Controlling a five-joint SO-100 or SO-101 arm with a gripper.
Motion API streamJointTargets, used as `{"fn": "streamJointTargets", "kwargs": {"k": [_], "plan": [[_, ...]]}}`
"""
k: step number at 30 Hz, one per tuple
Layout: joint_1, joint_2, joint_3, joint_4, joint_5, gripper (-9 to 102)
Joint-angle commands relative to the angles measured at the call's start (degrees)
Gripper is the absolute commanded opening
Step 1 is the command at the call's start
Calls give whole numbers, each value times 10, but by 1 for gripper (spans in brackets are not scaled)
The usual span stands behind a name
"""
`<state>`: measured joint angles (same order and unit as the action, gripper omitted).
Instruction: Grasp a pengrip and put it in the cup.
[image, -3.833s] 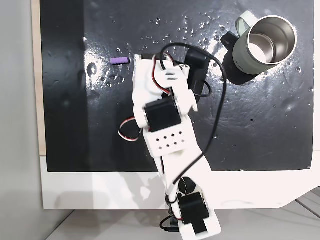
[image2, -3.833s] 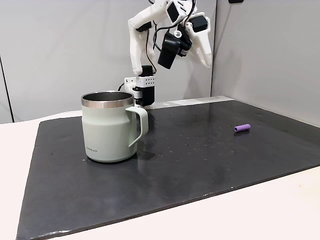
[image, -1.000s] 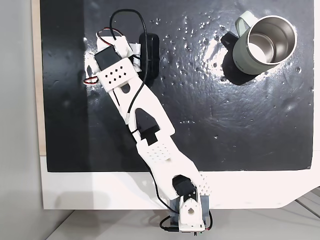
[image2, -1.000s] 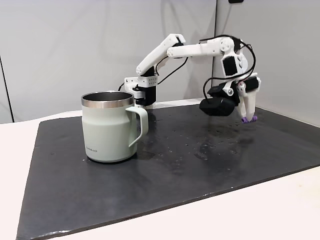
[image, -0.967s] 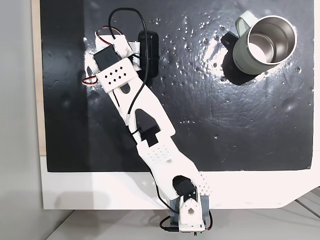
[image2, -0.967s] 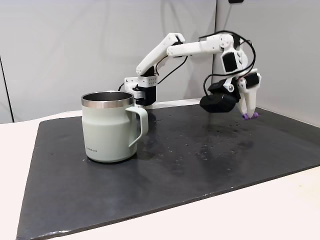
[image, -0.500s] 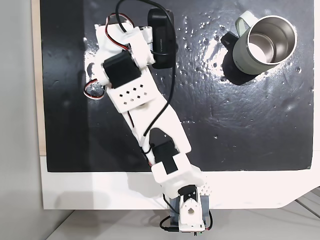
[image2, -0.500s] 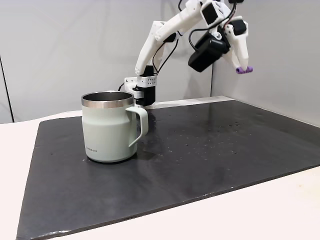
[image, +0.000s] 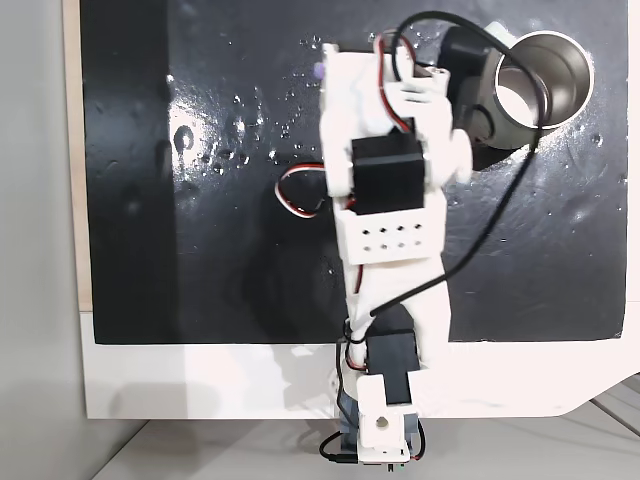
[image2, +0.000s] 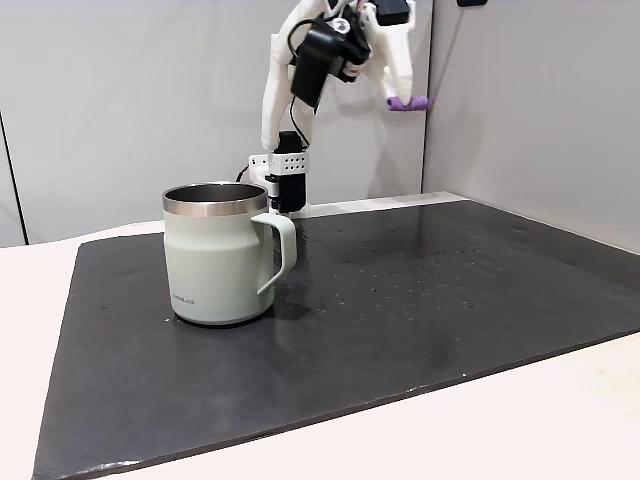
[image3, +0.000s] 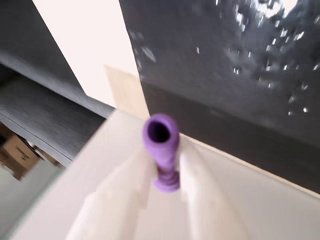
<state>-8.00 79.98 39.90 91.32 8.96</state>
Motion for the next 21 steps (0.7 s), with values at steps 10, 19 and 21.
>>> {"fn": "streamJointTargets", "kwargs": {"k": [10, 19, 21], "plan": [[184, 84, -13, 36, -94, 0], [289, 49, -32, -11, -142, 0], [304, 31, -45, -25, -149, 0]]}}
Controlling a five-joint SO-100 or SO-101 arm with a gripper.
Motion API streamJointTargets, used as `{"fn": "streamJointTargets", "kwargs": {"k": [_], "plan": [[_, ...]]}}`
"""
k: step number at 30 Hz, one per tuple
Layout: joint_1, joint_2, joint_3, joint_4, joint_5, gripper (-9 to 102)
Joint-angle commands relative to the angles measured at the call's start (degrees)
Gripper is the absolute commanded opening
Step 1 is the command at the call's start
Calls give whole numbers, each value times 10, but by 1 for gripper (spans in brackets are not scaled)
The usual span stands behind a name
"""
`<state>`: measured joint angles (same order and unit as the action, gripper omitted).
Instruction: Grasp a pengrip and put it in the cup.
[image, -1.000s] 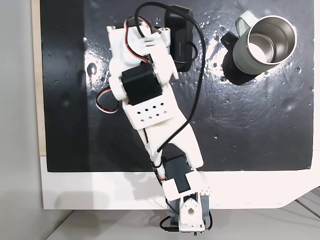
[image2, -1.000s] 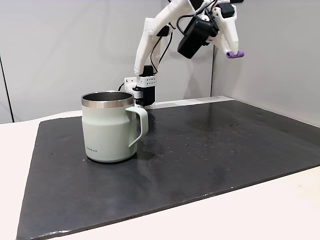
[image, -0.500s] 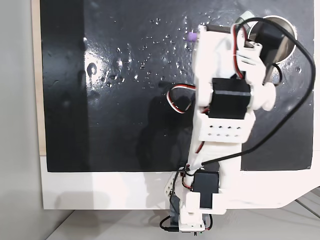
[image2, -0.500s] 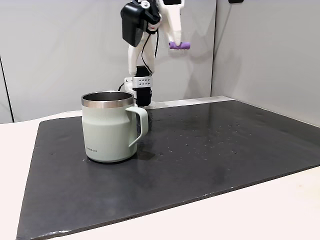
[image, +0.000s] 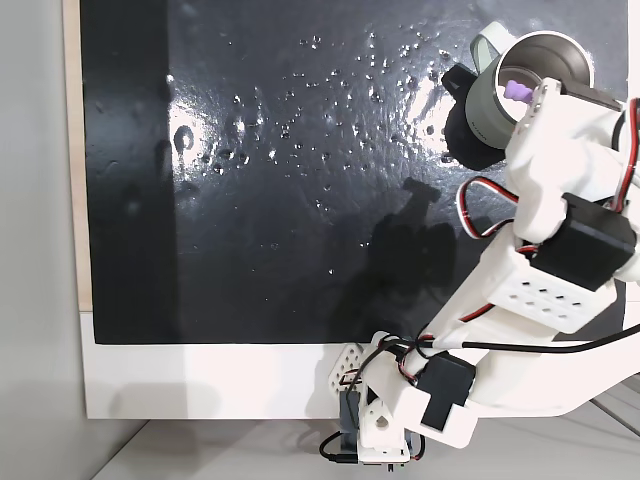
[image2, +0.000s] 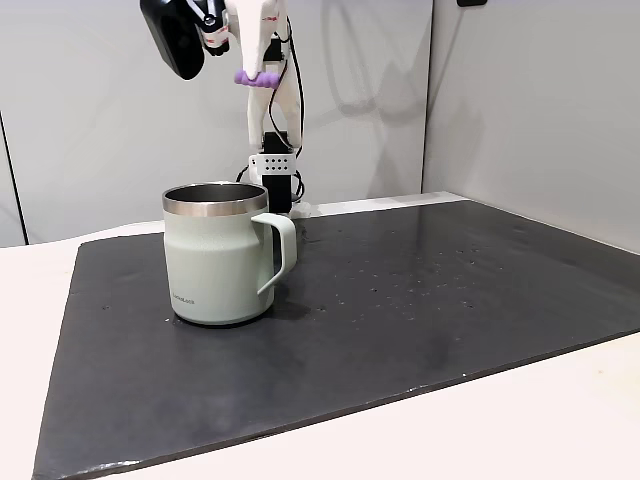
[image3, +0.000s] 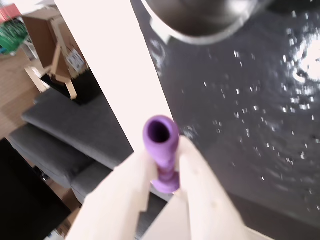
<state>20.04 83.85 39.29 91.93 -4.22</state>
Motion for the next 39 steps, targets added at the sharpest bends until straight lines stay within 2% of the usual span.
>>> {"fn": "streamJointTargets", "kwargs": {"k": [1, 13, 21, 22, 28, 39], "plan": [[29, -20, -48, -36, -20, 0], [19, -167, -161, -53, -18, 0], [21, -181, -161, -53, -23, 0], [23, -178, -163, -49, -26, 2], [33, -163, -184, -1, -36, 31], [40, -159, -227, 47, -16, 33]]}}
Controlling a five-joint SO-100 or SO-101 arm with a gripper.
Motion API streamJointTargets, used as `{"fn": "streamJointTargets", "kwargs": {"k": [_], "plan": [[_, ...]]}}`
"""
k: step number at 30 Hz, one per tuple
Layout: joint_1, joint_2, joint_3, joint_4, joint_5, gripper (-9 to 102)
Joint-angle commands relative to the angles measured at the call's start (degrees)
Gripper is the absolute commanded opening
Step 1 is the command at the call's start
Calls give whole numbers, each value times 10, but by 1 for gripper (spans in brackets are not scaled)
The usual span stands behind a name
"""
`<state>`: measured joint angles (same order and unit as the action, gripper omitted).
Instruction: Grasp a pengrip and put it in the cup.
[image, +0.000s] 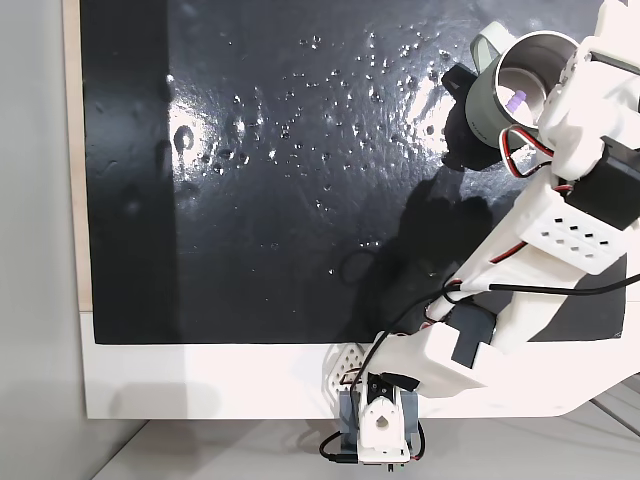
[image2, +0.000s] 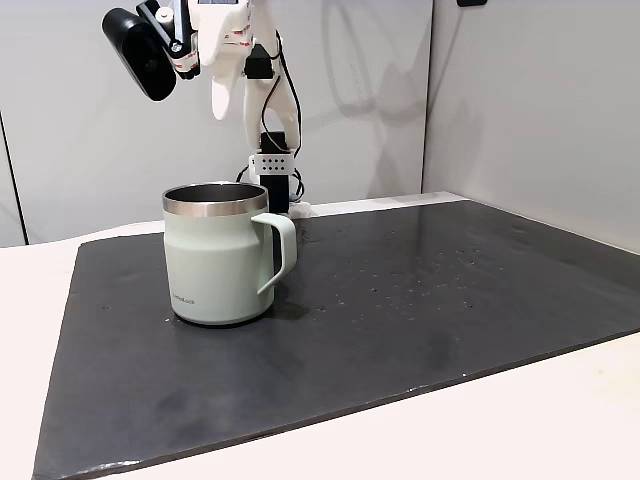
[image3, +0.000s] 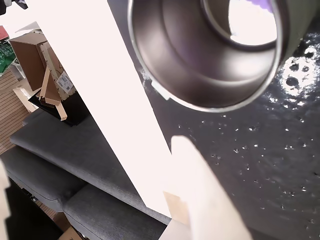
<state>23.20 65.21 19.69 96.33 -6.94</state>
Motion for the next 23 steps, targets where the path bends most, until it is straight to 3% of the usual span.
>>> {"fn": "streamJointTargets", "kwargs": {"k": [1, 23], "plan": [[7, 28, -31, 3, 11, 33], [-9, 47, -28, 4, 13, 32]]}}
